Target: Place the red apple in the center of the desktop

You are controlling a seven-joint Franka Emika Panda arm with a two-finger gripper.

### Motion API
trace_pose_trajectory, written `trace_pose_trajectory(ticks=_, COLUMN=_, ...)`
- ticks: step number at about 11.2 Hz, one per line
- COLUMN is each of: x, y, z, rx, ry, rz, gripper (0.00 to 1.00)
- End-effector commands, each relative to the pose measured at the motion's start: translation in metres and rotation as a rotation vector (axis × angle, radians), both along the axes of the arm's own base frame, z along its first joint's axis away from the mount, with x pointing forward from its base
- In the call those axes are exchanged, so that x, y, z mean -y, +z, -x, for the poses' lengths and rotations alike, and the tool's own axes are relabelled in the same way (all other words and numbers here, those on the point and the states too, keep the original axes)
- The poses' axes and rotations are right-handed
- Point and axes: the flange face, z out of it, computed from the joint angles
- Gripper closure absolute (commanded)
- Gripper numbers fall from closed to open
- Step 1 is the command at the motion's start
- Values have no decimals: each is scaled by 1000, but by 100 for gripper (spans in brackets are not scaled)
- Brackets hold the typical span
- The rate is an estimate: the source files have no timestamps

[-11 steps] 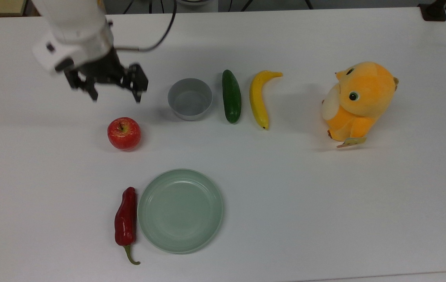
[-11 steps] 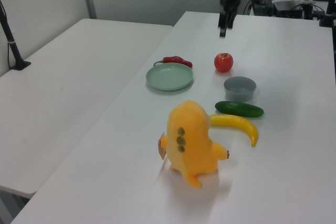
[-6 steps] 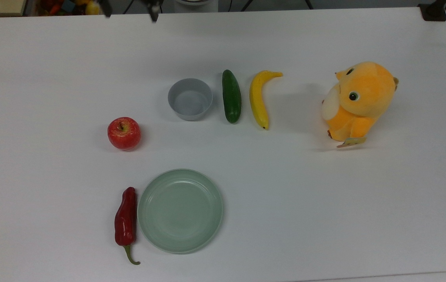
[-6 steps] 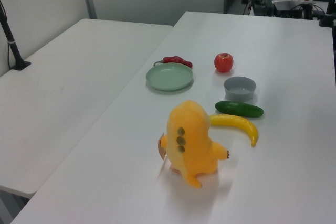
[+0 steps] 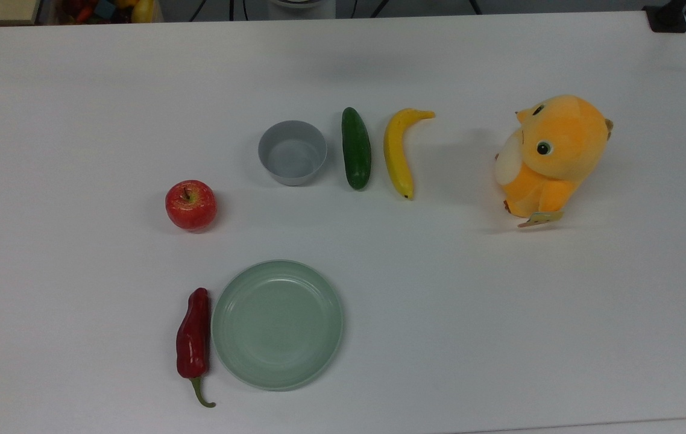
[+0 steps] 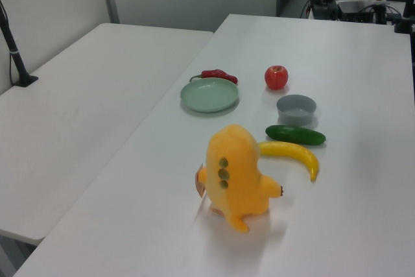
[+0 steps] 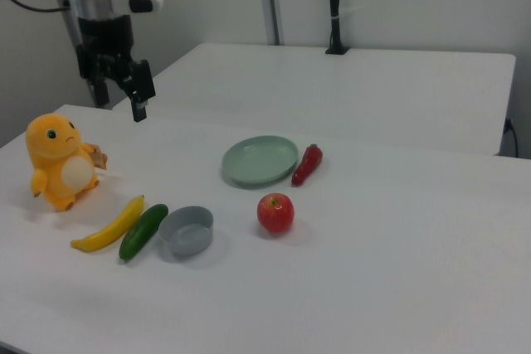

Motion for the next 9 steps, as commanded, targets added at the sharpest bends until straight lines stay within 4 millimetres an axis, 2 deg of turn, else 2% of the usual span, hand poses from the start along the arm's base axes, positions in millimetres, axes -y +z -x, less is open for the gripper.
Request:
trace_pose_trajectory(ticks=1, x=-14, y=-17, z=5, rx=98, ry=60, rz=47, gripper=0)
trace_pose_trajectory(ticks=3, x=-7, y=-25, z=-14, rx=214, ry=161, rz=52, gripper=0)
trace_pose_trajectory(ticks=9, x=-6, y=-28, z=-16, rx=207, ry=174, rz=51, gripper=0)
